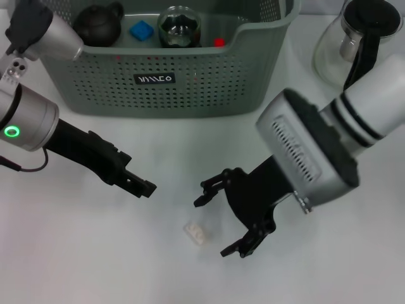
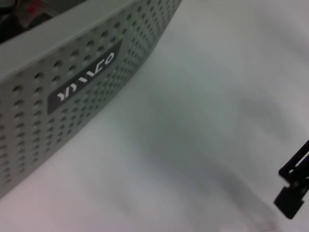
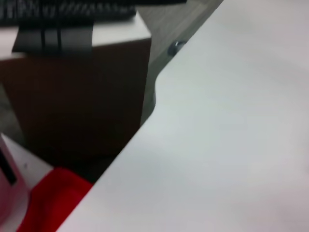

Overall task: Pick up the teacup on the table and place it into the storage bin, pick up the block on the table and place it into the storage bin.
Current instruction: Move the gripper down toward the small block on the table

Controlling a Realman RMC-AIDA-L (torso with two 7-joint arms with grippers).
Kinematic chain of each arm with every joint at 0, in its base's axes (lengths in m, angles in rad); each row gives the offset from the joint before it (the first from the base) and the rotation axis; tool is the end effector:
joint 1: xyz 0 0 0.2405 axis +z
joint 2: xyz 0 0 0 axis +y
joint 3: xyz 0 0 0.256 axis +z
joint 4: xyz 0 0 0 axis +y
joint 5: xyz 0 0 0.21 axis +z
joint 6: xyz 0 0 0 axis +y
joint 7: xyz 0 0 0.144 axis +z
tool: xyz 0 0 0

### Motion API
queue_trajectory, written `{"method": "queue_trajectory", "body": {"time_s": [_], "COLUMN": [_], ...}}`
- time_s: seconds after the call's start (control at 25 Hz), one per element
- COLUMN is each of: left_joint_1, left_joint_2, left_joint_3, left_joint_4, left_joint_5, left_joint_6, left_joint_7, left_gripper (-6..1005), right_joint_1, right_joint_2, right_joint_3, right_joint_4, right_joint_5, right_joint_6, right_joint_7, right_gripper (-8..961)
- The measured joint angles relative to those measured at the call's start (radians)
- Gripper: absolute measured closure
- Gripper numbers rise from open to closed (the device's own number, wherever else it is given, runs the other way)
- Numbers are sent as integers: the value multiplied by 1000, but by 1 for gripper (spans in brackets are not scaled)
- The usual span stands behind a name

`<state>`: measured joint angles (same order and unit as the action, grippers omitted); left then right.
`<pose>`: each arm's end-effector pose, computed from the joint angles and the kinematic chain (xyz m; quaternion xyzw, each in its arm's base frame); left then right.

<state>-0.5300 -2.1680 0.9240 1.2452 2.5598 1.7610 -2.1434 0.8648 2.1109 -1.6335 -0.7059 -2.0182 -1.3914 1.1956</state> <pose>-0.2354 0.3174 0.0169 -0.9266 -0.3621 0.0733 0.0708 0.1450 0.3212 -0.1189 0.9588 0.2464 0.0372 0.1365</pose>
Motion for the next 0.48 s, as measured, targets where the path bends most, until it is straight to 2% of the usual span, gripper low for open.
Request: {"method": "queue_trajectory", "body": {"time_s": [0.28, 0.48], "left_joint_1": [-4, -8], "left_joint_2": [-1, 1], "left_joint_3": [3, 7], "left_joint_4": [-2, -3], "left_joint_5": [-15, -15], "left_joint_6": [-1, 3], "left_joint_7": [-1, -1], "left_gripper": [50, 50], "right_joint_1": [32, 65], "right_joint_2": [3, 5], "right_joint_3": [-95, -134], "right_joint_4": [17, 81], "right_joint_5": [34, 108], "right_joint_6": [55, 102], "right_joint_7": [6, 8], "right_gripper": [12, 14]}}
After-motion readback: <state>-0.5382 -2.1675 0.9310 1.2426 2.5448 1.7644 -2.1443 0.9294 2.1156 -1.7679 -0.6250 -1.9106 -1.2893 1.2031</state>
